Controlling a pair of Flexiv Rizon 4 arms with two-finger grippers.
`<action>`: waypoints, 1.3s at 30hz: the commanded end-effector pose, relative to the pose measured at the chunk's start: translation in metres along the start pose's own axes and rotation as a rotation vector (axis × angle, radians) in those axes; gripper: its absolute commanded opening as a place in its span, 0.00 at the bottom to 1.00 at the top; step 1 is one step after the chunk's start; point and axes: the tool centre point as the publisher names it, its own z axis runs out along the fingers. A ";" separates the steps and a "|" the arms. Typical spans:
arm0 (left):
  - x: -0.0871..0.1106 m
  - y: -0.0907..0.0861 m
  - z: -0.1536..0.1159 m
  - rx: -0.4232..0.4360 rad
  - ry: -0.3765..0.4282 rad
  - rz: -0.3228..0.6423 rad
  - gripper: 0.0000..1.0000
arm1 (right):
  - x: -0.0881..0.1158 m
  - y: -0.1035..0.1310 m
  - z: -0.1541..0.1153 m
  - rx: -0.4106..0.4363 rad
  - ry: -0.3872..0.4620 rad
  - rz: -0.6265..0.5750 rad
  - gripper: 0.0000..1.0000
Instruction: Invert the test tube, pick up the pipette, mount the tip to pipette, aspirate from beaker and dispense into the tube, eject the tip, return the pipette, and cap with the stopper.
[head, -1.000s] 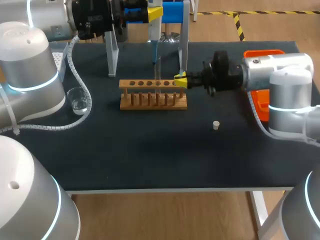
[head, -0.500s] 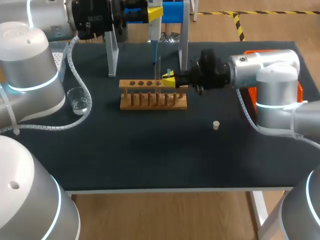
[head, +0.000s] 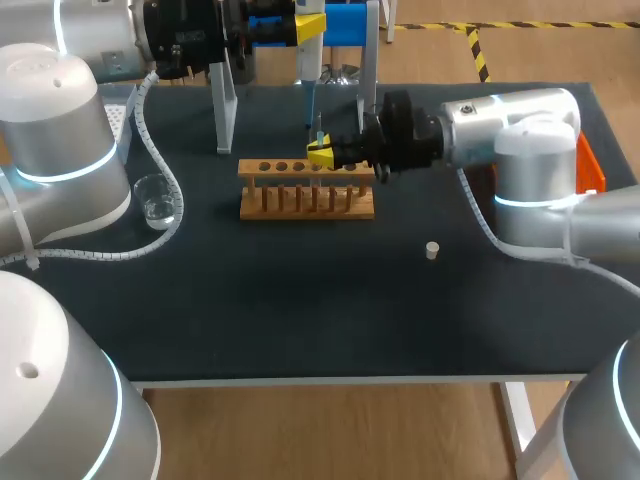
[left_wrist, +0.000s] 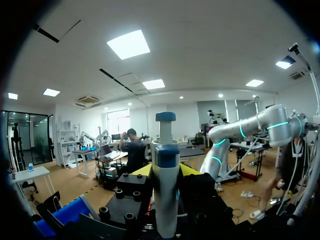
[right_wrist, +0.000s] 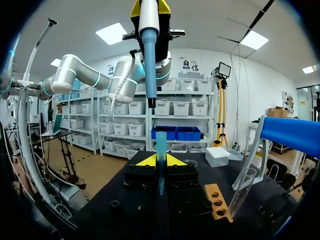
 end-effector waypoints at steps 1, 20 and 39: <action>0.000 0.000 -0.001 0.000 0.002 0.000 0.00 | -0.002 0.000 0.005 0.003 0.006 0.000 0.00; 0.000 0.000 -0.001 0.000 0.002 0.000 0.00 | 0.001 0.008 0.013 0.010 0.022 -0.014 0.00; 0.000 0.000 -0.001 0.000 0.002 0.000 0.00 | 0.006 0.013 0.014 0.009 0.023 -0.035 0.00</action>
